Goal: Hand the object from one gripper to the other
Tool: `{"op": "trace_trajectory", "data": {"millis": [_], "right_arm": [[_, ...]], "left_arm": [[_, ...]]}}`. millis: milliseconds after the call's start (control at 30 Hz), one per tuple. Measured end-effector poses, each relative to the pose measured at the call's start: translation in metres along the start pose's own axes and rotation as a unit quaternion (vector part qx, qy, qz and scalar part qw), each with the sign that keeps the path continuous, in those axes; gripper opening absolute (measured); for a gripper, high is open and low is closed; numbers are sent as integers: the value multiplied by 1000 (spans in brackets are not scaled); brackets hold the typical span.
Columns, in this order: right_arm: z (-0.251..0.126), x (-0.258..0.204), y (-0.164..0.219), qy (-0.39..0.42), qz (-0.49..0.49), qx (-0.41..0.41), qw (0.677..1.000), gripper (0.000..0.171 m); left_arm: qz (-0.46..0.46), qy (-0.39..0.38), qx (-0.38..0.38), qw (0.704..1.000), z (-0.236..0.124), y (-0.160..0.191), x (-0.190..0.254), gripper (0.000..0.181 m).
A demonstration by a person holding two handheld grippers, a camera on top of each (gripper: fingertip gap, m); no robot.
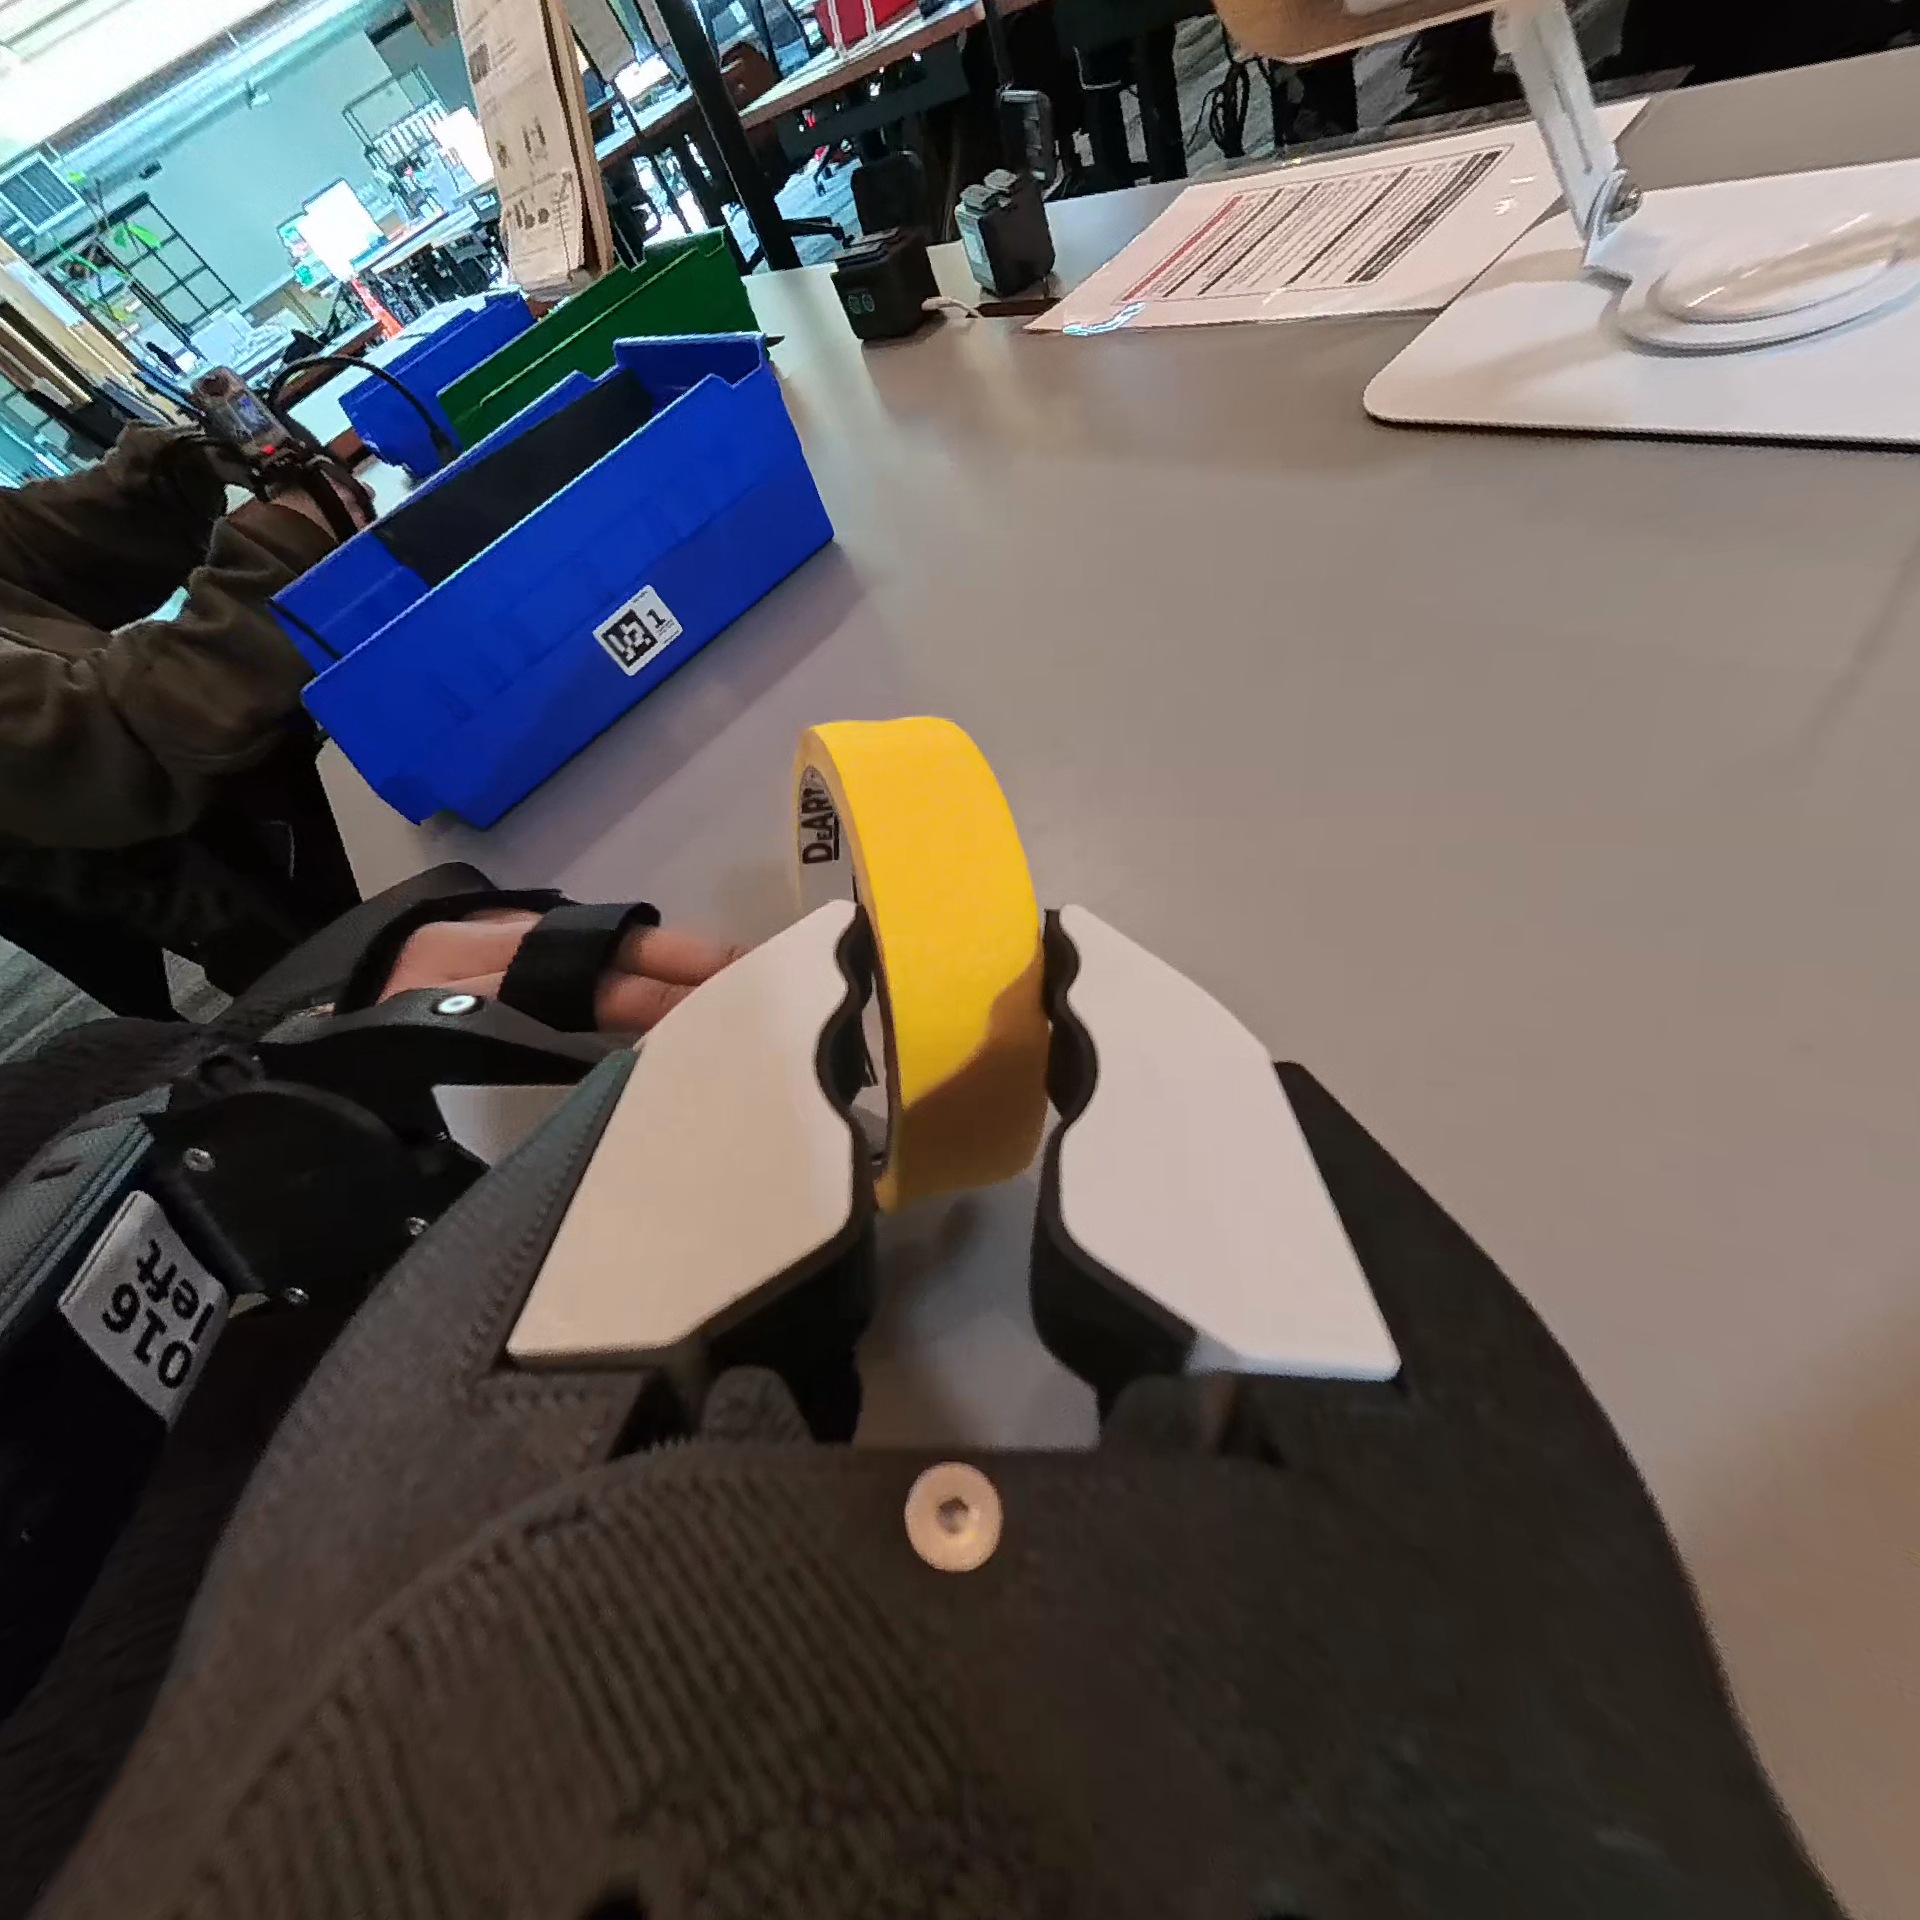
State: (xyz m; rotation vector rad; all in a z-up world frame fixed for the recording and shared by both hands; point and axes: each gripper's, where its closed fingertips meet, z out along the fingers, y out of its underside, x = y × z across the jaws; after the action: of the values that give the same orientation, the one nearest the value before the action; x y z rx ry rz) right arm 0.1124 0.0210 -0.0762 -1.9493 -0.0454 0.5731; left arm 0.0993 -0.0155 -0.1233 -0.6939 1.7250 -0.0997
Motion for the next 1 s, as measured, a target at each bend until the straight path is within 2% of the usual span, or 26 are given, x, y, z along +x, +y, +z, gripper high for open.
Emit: {"op": "trace_trajectory", "data": {"millis": [267,300,367,433,567,633,700,833,933,1000], "right_arm": [[-5,-7,-11,-30,-18,42,999,33],[-6,-9,-12,-34,-24,47,998,36],[-6,-9,-14,-29,-44,56,997,53],[-7,-8,-17,-25,-68,67,995,58],[-14,-12,-29,-40,-80,109,990,68],[-18,-13,-35,-55,-74,134,987,72],[-22,-13,-39,-66,-69,151,984,77],[-21,-15,-41,-93,-52,166,980,99],[-17,-23,-38,-125,-30,163,978,118],[-12,-27,-31,-133,-28,146,980,123]], "left_arm": [[-48,7,25,998,-4,-4,-9,12],[-56,8,30,998,-5,-5,-10,12],[-70,4,37,997,-6,-7,-13,12],[-97,1,51,994,-9,-8,-19,12],[-223,12,89,971,-15,-9,-36,12],[-324,25,128,937,-21,-8,-50,12],[-423,43,180,887,-30,-7,-67,12],[-595,110,310,733,-54,-7,-99,11],[-673,138,373,624,-65,0,-116,11],[-702,163,403,564,-71,3,-122,10]]}}
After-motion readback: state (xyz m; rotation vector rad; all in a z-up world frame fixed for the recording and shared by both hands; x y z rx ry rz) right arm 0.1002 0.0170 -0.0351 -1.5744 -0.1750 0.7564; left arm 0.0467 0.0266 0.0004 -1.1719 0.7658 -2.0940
